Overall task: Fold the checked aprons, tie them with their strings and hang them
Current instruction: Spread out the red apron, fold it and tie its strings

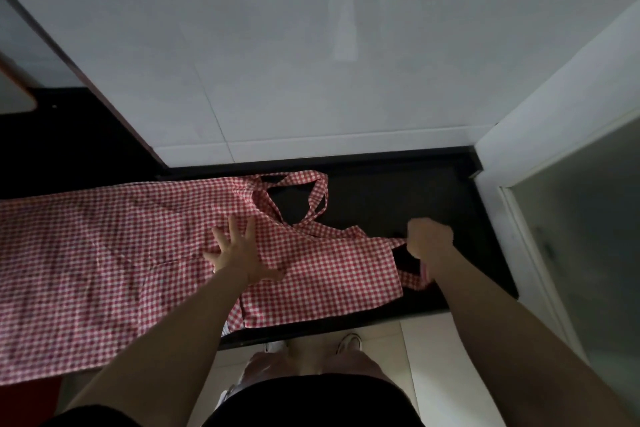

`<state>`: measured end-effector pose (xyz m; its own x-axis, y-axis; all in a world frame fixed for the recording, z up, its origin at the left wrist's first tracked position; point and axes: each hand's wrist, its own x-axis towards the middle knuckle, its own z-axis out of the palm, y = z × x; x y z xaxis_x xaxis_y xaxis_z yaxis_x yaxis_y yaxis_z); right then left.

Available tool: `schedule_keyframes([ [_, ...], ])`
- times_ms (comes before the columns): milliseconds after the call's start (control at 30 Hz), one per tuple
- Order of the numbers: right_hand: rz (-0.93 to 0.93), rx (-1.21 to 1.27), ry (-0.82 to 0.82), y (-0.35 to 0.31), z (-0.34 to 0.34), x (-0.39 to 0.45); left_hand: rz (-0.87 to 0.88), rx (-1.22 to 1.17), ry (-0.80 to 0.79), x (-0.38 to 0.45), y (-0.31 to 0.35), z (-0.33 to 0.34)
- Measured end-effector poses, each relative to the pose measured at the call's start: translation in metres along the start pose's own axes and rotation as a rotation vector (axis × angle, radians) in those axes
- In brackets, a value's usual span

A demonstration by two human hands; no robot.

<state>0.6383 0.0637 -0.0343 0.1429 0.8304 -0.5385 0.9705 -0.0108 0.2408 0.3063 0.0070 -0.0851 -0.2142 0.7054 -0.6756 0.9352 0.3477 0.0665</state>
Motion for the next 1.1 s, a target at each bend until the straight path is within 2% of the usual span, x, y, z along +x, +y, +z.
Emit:
schedule_keyframes([
  [67,0.154,-0.029,0.116,0.016,-0.011,-0.003,0.004,0.014,-0.006,0.000,0.001,0.002],
  [133,0.293,-0.051,0.120,0.028,-0.024,-0.004,-0.010,0.036,-0.023,-0.001,0.004,0.001],
  [200,0.347,0.017,0.121,0.029,-0.033,-0.001,-0.026,0.067,-0.046,-0.001,0.008,-0.002],
  [300,0.265,0.273,0.057,0.012,-0.038,0.005,-0.046,0.087,-0.046,-0.004,0.020,-0.009],
  [367,0.152,0.292,-0.019,-0.009,-0.037,0.007,-0.038,0.082,-0.035,-0.008,0.029,-0.009],
  [467,-0.029,0.292,0.215,-0.036,-0.028,0.009,-0.022,0.074,-0.035,-0.011,0.038,-0.001],
  [500,-0.059,0.330,0.234,-0.046,-0.025,0.012,-0.020,0.073,-0.038,-0.011,0.039,0.001],
  [533,-0.070,0.358,0.198,-0.056,-0.023,0.013,-0.013,0.077,-0.043,-0.011,0.039,0.003],
  [667,-0.119,0.268,-0.177,-0.078,-0.007,0.015,0.006,0.100,-0.048,-0.010,0.033,0.005],
  [733,-0.072,0.235,-0.228,-0.075,-0.005,0.014,0.005,0.116,-0.058,-0.011,0.029,0.006],
  [800,0.071,0.412,-0.067,-0.064,-0.010,0.016,0.010,0.122,-0.066,-0.011,0.027,0.006],
  [867,0.325,0.843,0.194,-0.041,-0.020,0.026,0.016,0.129,-0.066,-0.011,0.027,0.006],
  [933,0.514,1.304,0.313,-0.017,-0.036,0.035,0.016,0.137,-0.064,-0.012,0.029,0.005],
  [967,0.564,1.435,0.332,-0.009,-0.042,0.039,0.015,0.142,-0.066,-0.012,0.030,0.004],
  [1000,0.591,1.462,0.342,-0.007,-0.048,0.040,0.015,0.146,-0.069,-0.013,0.032,0.004],
  [1033,0.579,1.374,0.369,-0.009,-0.049,0.040,0.014,0.150,-0.071,-0.013,0.034,0.003],
  [1100,0.399,0.925,0.458,-0.022,-0.046,0.033,0.015,0.150,-0.074,-0.013,0.036,0.002],
])
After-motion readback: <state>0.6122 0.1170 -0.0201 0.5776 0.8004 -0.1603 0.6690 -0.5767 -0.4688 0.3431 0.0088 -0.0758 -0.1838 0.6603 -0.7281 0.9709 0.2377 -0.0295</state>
